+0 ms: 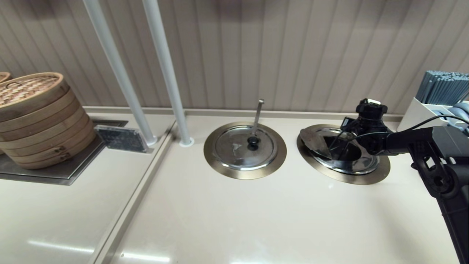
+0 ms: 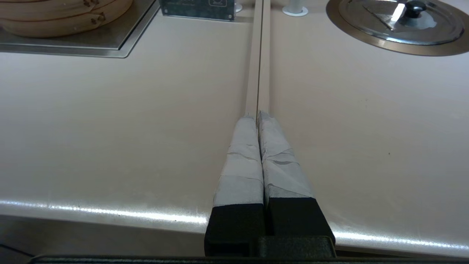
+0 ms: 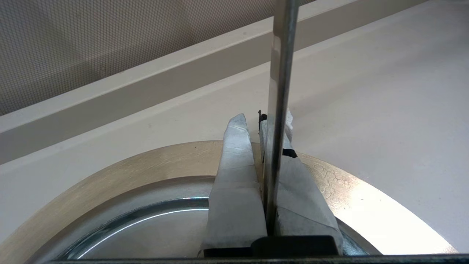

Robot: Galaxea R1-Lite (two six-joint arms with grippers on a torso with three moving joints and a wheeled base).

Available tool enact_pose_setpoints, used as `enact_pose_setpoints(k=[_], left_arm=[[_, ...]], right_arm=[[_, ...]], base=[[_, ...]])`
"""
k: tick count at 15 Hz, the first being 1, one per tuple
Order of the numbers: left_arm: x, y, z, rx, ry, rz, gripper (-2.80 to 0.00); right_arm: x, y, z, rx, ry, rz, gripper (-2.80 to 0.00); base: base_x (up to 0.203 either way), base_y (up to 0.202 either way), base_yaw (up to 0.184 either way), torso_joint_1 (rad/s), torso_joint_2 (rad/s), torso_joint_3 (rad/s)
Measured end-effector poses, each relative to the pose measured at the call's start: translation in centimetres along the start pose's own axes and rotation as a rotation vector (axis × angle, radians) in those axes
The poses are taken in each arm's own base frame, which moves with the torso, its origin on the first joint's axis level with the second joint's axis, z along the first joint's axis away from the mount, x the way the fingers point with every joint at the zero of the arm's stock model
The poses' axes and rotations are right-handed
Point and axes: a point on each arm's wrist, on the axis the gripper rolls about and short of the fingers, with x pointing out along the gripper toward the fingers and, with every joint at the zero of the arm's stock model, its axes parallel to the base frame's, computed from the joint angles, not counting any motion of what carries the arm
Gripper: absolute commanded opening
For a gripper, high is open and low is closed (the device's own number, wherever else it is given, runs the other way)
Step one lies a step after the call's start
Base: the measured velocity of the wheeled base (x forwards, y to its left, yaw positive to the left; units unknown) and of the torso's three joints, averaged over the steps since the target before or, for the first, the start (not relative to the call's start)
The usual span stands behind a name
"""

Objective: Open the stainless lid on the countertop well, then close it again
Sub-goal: Stir with a spoon

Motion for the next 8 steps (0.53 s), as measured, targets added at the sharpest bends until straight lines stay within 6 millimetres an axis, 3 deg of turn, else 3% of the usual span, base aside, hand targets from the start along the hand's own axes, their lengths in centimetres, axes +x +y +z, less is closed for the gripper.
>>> enact_pose_setpoints(k=[5, 8], left_arm=[[0.0, 0.0, 0.0, 0.0, 0.0, 0.0, -2.8], [0.0, 0.0, 0.0, 0.0, 0.0, 0.0, -2.8]], right_arm=[[-0.4, 0.3, 0.4, 0.024, -0.006, 0.006, -2.8], [-2.1, 0.6, 1.0, 0.047, 0.022, 0.012, -2.8]], base=[[0.0, 0.0, 0.0, 0.0, 0.0, 0.0], [0.0, 0.0, 0.0, 0.0, 0.0, 0.0]])
